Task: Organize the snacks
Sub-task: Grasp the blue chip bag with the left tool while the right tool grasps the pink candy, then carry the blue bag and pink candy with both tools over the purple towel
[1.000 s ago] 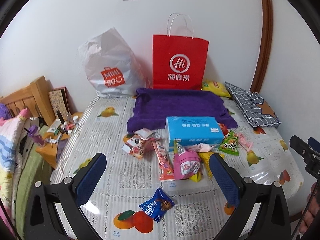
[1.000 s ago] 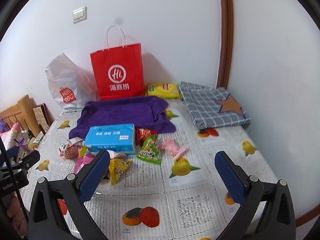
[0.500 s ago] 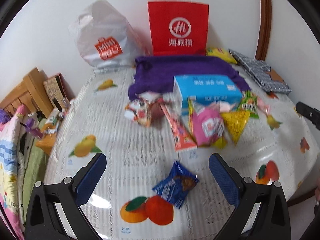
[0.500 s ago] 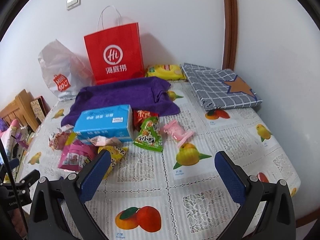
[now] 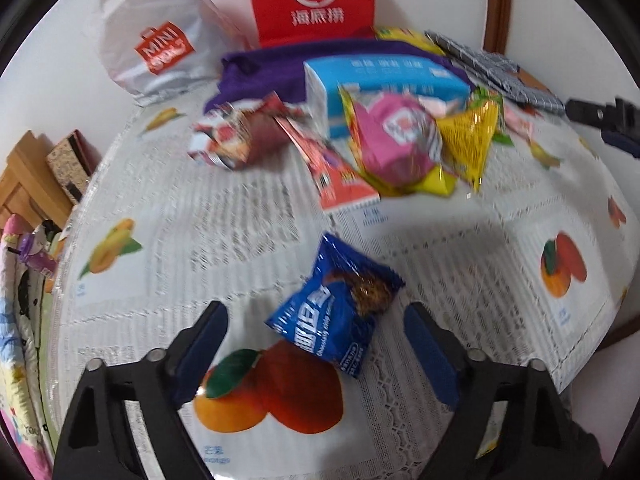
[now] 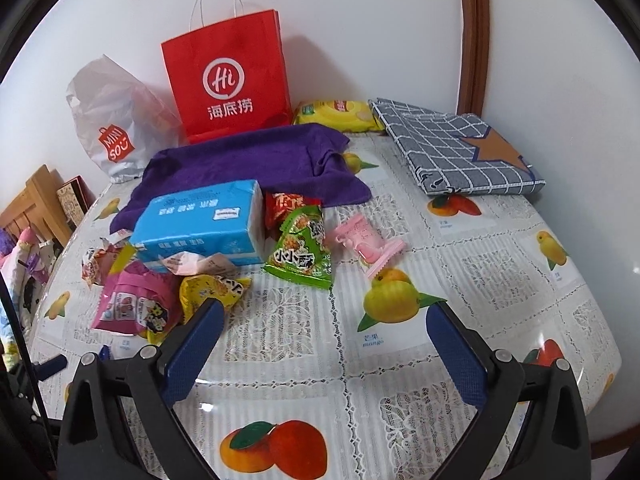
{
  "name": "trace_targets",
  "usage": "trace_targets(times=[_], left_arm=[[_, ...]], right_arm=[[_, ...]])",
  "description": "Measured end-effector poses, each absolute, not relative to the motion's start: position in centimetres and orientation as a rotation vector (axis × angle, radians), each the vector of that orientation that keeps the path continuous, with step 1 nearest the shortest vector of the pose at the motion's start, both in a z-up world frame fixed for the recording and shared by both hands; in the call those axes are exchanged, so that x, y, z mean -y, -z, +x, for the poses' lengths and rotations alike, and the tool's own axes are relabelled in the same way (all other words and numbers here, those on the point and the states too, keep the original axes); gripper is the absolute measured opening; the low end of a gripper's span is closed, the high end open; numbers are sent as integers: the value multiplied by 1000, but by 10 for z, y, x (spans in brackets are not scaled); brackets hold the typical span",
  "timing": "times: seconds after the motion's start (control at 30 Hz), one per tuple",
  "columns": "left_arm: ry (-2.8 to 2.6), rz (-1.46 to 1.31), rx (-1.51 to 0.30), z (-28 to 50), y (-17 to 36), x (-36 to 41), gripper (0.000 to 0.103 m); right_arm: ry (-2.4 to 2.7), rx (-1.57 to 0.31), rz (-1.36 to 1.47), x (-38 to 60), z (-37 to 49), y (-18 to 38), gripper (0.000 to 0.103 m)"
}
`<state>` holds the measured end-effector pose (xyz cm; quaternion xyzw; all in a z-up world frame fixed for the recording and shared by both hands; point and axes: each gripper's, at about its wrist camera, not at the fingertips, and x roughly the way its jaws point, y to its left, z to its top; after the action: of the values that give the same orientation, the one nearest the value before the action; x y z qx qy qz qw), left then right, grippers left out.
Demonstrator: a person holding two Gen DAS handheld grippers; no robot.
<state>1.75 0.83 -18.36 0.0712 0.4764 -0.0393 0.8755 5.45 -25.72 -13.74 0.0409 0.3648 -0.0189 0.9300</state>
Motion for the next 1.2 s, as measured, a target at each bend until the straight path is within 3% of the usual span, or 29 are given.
trace_targets(times=[0.1, 0.23, 0.27, 0.67, 0.83, 1.2], left_arm=[[102, 124, -993, 21, 187, -9, 75], [144, 128, -974, 26, 185, -3, 50], [154, 136, -974, 27, 185, -1, 49], [104, 37, -980, 71, 171, -23, 47], [72, 9, -989, 89, 174, -32, 47], [70, -48, -1014, 108, 178, -38, 47]], right_arm=[[45, -760, 70, 258, 60, 141, 100], [49, -771, 48, 258, 67, 144, 100], [52, -776, 44, 259, 70, 146, 100], [35, -841, 87, 279, 107, 169, 93], [30, -866, 87, 287, 130, 179, 77], [32, -915, 20, 304, 184, 201, 60]])
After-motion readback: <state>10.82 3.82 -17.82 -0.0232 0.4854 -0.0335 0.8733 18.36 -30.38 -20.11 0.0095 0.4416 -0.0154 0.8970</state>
